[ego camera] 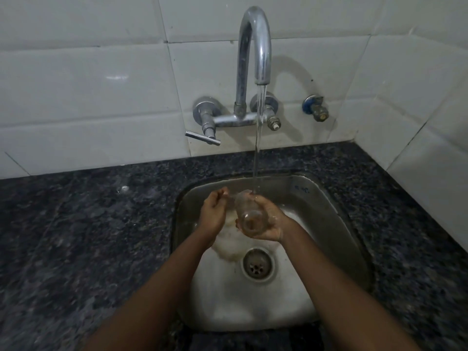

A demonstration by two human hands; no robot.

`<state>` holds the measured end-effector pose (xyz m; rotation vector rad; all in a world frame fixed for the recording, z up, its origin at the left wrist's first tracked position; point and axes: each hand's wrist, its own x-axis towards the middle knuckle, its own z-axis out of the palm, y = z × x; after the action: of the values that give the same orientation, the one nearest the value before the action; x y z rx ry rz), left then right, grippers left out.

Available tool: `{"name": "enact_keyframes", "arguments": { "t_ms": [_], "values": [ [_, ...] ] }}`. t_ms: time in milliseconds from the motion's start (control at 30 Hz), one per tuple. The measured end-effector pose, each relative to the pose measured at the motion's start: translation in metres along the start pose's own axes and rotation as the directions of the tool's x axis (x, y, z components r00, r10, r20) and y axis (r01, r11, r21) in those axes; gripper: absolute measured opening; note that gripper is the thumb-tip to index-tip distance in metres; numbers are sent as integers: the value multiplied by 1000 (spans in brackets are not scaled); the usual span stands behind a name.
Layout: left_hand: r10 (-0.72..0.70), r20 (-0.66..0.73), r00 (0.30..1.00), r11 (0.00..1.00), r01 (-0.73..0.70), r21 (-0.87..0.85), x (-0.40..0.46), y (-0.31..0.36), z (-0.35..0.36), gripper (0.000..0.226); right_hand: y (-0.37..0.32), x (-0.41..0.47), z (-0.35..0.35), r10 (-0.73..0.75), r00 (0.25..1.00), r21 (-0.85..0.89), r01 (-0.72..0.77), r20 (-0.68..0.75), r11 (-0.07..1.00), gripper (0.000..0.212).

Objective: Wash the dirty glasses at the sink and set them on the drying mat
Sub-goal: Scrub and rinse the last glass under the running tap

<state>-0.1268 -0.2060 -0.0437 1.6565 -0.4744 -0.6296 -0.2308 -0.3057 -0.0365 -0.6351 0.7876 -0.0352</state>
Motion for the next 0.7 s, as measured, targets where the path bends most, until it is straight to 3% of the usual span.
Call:
{"name": "enact_keyframes", "arguments": {
  "t_ms": [100,200,300,400,467,533,567,600,633,667,700],
  "values": [
    [50,72,996,997,-53,47,8,8,0,28,-1,-2,-1,-137,983,-408,75,-124,910,21],
    [84,146,986,996,-88,21,13,20,2,25,-3,-5,-11,-433,882,-767,146,-185,625,37],
    [170,184,968,972,-196,133,10,33,3,27,-10,-8,-19,-565,822,-913,170,-77,372,62],
    [82,447,891,967,-180,183,0,44,7,25,-17,-6,-17,-604,797,-951,210,30,229,75],
    [-148,634,759,960,-43,275,-5,57,13,15,-22,-5,-11,-641,758,-963,245,116,115,70],
    [-258,727,636,961,93,260,-1,71,18,32,-27,-8,-2,-694,696,-965,263,184,8,41],
    [-272,746,607,959,104,265,2,77,19,43,-31,-12,4,-729,648,-963,262,222,-61,19],
    [-279,751,598,945,32,325,4,81,21,53,-37,-15,6,-748,609,-960,241,265,-144,13],
    [-315,721,617,874,-107,474,5,83,23,61,-42,-16,6,-731,592,-940,244,339,-238,22],
    [-292,655,697,727,-283,626,7,83,25,63,-47,-17,6,-670,611,-902,206,421,-379,38],
    [-212,615,760,535,-436,723,9,85,26,54,-51,-17,6,-629,634,-881,201,451,-429,55]
  ]
}}
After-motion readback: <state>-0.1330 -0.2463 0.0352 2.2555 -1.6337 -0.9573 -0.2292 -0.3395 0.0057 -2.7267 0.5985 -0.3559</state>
